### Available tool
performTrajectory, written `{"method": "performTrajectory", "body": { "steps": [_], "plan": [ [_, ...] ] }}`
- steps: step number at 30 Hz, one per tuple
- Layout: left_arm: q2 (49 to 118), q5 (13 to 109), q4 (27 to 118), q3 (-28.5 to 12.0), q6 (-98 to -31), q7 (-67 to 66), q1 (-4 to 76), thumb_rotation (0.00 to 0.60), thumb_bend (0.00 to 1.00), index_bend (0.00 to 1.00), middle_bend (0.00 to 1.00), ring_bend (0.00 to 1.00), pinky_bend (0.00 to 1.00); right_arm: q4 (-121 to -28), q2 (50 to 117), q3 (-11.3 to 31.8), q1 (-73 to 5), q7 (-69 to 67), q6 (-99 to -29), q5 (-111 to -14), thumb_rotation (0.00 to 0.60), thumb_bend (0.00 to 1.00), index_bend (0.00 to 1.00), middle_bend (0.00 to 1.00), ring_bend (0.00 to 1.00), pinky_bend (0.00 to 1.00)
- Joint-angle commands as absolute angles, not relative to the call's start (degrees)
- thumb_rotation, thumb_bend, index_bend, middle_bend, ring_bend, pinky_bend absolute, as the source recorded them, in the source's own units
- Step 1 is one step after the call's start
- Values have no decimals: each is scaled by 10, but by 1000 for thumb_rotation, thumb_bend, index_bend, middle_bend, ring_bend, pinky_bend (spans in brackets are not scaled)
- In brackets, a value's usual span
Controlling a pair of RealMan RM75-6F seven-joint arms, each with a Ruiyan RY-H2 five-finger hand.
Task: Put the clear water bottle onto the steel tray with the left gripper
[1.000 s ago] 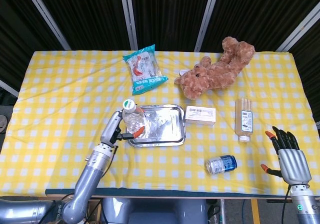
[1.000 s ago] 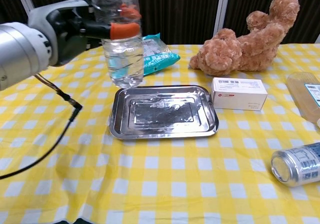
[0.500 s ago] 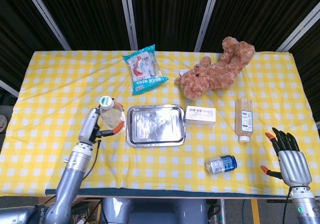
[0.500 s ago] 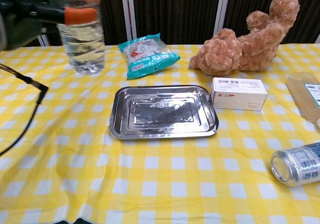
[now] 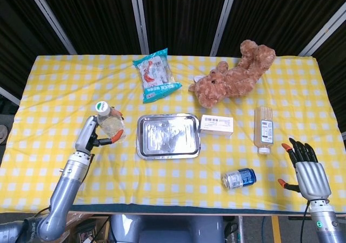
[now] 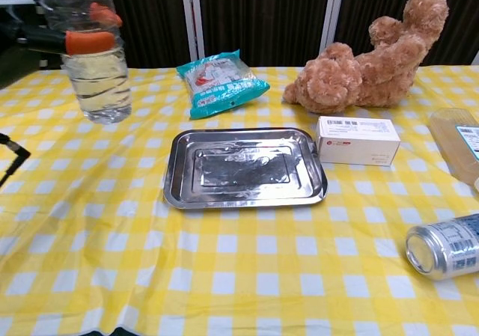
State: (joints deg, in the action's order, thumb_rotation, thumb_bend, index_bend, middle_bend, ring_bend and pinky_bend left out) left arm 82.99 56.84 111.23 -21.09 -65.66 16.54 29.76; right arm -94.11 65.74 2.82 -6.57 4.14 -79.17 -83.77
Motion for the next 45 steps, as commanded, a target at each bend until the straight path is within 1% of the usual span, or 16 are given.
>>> {"method": "performTrajectory", "body": {
  "steps": [1,4,7,9,12,15,20,23,25,28,33,37,40,45],
  "plan": [
    [908,535,1106,-220,-660,96,353,600,492,576,530,119,137,-938,656,29,-67,35,-790,-836,600,49,145,0,8,0],
    [962,520,1111,-222,-679,36,387,600,493,576,528,119,137,-936,654,29,-68,25,-787,-837,600,50,145,0,8,0],
    [989,510,1118,-217,-700,-3,399,600,493,577,527,119,137,-933,652,28,-67,18,-786,-836,600,49,145,0,8,0],
    [991,510,1122,-213,-717,-20,395,600,493,577,528,119,137,-933,650,27,-67,14,-788,-838,600,49,145,0,8,0],
    [967,516,1137,-214,-732,-9,373,600,493,577,528,119,137,-934,648,25,-65,11,-792,-843,600,49,145,0,8,0],
    [925,524,1146,-217,-737,15,345,600,493,577,529,119,137,-937,649,24,-64,12,-794,-847,600,50,145,0,8,0],
    [850,533,1144,-219,-717,76,302,600,493,577,531,119,137,-942,653,21,-66,27,-792,-849,600,50,145,0,8,0],
    [820,545,1127,-218,-697,117,284,600,493,577,532,119,137,-944,656,21,-67,35,-790,-848,600,50,144,0,8,0],
    [815,549,1108,-217,-680,139,282,600,493,577,531,119,137,-943,658,22,-68,37,-787,-845,600,50,145,0,8,0],
    [832,545,1082,-215,-651,156,294,600,493,578,530,119,137,-941,659,23,-69,39,-784,-840,600,49,145,0,8,0],
    [901,546,1046,-211,-637,138,332,600,493,580,531,119,137,-938,656,27,-69,30,-786,-836,600,50,145,0,8,0],
    [960,536,1022,-210,-640,93,366,600,493,583,531,119,137,-934,652,27,-68,17,-787,-835,600,49,144,0,8,0],
    [998,524,1022,-226,-650,72,388,600,496,588,533,119,136,-930,651,27,-68,8,-785,-834,600,49,145,0,8,0],
    [1051,520,1008,-232,-681,4,421,600,497,590,531,119,137,-927,649,26,-70,-4,-782,-836,600,49,145,0,8,0]
  ]
}}
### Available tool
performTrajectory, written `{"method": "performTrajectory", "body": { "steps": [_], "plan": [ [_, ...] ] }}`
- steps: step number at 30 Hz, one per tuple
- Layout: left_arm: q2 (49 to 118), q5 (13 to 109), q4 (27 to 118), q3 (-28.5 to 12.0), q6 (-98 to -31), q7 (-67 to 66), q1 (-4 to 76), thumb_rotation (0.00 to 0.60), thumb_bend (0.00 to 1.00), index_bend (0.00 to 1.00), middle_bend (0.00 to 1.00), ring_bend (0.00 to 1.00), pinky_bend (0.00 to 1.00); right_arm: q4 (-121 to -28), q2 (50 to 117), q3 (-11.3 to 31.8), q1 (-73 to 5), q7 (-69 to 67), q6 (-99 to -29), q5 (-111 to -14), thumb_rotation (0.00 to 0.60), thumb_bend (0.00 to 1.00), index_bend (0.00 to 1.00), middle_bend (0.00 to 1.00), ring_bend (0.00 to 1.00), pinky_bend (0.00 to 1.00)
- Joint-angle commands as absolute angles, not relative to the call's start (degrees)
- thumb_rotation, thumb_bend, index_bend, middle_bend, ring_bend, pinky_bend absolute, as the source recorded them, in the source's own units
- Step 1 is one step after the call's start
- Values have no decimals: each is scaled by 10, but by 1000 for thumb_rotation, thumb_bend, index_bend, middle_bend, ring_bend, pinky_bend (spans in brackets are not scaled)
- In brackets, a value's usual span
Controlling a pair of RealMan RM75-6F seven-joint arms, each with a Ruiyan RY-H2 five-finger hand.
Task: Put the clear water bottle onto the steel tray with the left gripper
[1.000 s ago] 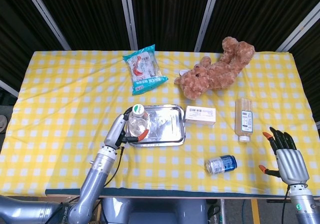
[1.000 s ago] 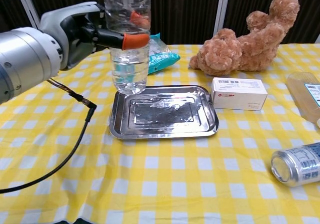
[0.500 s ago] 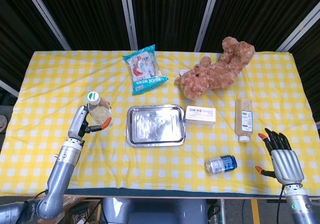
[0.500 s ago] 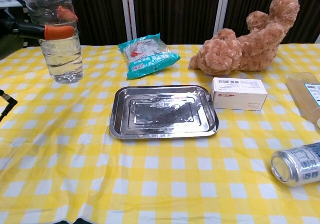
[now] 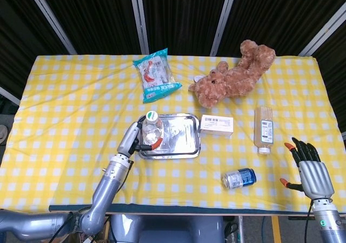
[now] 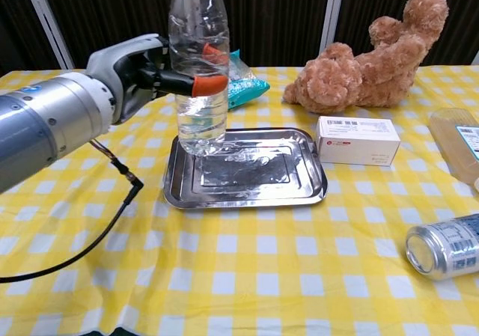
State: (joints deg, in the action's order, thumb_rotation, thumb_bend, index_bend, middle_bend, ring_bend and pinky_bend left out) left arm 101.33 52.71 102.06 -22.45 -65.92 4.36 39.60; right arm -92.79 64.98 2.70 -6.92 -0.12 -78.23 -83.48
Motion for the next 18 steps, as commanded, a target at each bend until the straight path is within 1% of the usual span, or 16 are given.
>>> {"method": "performTrajectory", "body": {
  "steps": [1,7,10,18],
  "plan": [
    [1059,520,1003,-234,-683,1,425,600,497,591,532,119,137,-928,649,26,-70,-5,-782,-837,600,49,145,0,8,0],
    [1101,534,928,-242,-688,8,439,600,511,606,542,119,137,-932,647,23,-68,-13,-784,-843,600,49,144,0,8,0],
    [1118,543,872,-247,-678,18,450,600,513,608,544,119,137,-932,646,24,-67,-16,-784,-839,600,49,145,0,8,0],
    [1143,559,786,-261,-637,59,472,600,514,612,546,119,137,-925,646,27,-69,-27,-778,-830,600,49,144,0,8,0]
  ]
}}
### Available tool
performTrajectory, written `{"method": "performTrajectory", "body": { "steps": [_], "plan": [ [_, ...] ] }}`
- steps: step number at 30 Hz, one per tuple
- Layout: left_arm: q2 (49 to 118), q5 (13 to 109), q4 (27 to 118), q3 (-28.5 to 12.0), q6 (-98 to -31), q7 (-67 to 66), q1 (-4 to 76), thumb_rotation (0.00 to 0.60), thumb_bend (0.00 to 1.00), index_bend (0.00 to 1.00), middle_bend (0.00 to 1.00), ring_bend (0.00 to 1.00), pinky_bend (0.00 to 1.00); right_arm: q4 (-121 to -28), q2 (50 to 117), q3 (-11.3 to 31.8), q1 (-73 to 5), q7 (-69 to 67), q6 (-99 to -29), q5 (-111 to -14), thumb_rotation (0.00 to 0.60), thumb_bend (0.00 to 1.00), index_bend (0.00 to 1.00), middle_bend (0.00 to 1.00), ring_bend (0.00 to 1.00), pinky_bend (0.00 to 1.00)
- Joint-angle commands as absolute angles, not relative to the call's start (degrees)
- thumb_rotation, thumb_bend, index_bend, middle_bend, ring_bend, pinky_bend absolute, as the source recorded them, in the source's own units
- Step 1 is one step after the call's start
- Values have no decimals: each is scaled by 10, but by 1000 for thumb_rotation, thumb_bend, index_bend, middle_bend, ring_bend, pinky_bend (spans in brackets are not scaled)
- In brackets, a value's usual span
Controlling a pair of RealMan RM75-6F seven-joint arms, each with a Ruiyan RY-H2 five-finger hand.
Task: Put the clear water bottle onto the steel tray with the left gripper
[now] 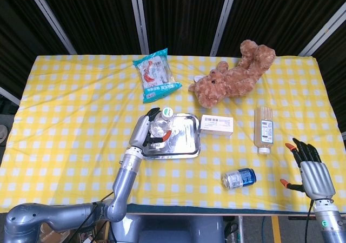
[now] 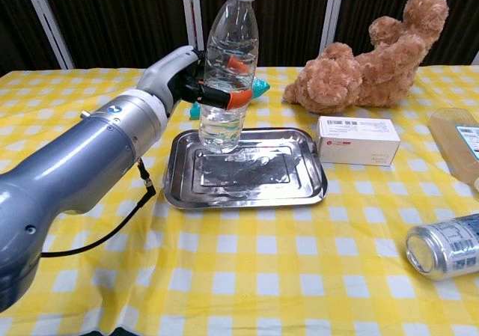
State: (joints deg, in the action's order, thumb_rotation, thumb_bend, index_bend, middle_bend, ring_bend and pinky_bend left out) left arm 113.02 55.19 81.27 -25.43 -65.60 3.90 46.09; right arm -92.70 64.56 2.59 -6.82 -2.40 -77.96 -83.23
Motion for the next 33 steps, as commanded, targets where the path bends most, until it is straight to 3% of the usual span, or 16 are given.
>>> {"method": "performTrajectory", "body": {
  "steps": [1,9,26,29,33],
  "plan": [
    [1145,560,777,-262,-630,66,473,600,514,612,546,119,137,-925,645,27,-69,-29,-777,-830,600,49,145,0,8,0],
    [1166,561,725,-258,-583,108,481,600,511,612,548,119,137,-924,644,28,-68,-32,-780,-831,600,49,145,0,8,0],
    [1195,574,669,-245,-565,128,474,600,478,612,529,119,147,-927,640,26,-66,-39,-786,-837,600,49,145,0,8,0],
    [1196,574,662,-252,-558,129,477,600,443,580,489,119,147,-926,640,26,-66,-39,-785,-837,600,50,145,0,8,0],
    [1191,575,663,-251,-543,136,476,600,378,459,357,88,143,-925,640,27,-66,-39,-786,-836,600,49,144,0,8,0]
  ]
}}
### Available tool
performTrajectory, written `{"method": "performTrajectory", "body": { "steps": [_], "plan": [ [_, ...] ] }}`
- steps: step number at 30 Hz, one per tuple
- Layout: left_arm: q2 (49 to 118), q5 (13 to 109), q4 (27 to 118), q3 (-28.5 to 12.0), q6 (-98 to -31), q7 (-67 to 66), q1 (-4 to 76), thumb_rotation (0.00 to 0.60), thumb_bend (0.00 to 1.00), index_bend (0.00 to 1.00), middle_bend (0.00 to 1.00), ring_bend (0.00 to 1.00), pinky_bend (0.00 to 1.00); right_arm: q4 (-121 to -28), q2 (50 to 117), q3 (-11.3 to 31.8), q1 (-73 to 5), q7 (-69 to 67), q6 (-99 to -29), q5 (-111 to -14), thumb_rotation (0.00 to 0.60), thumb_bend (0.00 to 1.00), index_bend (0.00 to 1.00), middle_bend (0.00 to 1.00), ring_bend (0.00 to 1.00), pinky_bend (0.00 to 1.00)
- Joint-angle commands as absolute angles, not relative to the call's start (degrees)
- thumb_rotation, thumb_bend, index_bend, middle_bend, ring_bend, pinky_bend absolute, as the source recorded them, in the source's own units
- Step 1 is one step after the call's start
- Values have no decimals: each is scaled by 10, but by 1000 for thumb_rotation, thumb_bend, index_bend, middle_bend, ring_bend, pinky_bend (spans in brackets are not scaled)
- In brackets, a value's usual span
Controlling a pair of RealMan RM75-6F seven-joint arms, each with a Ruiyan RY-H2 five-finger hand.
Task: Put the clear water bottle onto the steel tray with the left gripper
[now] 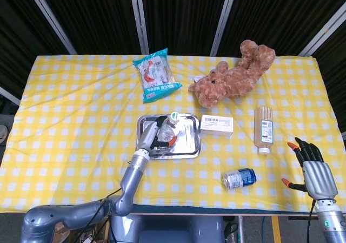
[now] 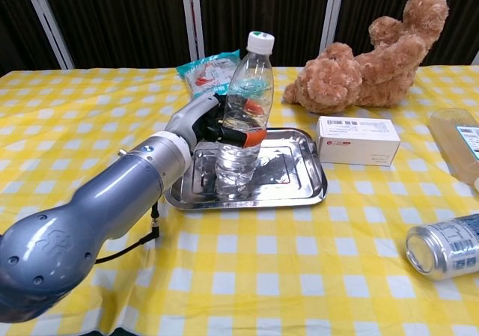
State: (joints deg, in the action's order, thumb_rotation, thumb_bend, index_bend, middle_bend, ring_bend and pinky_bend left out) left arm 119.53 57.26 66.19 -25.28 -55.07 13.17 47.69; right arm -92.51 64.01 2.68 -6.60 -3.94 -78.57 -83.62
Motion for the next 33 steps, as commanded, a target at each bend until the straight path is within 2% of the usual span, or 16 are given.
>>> {"method": "performTrajectory", "body": {
  "steps": [1,5,9,19,27,33],
  "plan": [
    [1188,579,666,-249,-541,138,475,600,353,426,316,72,139,-925,640,27,-66,-39,-786,-835,600,49,145,0,8,0],
    [1171,599,684,-237,-530,156,466,600,258,321,175,4,104,-927,640,27,-66,-40,-785,-833,600,49,145,0,8,0],
    [1152,615,699,-225,-522,160,461,600,244,256,123,0,84,-931,639,27,-67,-37,-781,-832,600,49,145,0,8,0],
    [1095,648,758,-200,-536,173,428,600,244,182,83,0,72,-940,637,25,-66,-32,-778,-829,600,49,145,0,8,0],
    [1056,643,781,-192,-532,177,408,600,238,83,9,0,44,-945,637,25,-66,-22,-778,-826,600,49,145,0,8,0],
    [990,669,837,-167,-548,152,381,600,237,92,20,0,41,-945,635,27,-64,-20,-783,-824,600,49,145,0,8,0]
  ]
}}
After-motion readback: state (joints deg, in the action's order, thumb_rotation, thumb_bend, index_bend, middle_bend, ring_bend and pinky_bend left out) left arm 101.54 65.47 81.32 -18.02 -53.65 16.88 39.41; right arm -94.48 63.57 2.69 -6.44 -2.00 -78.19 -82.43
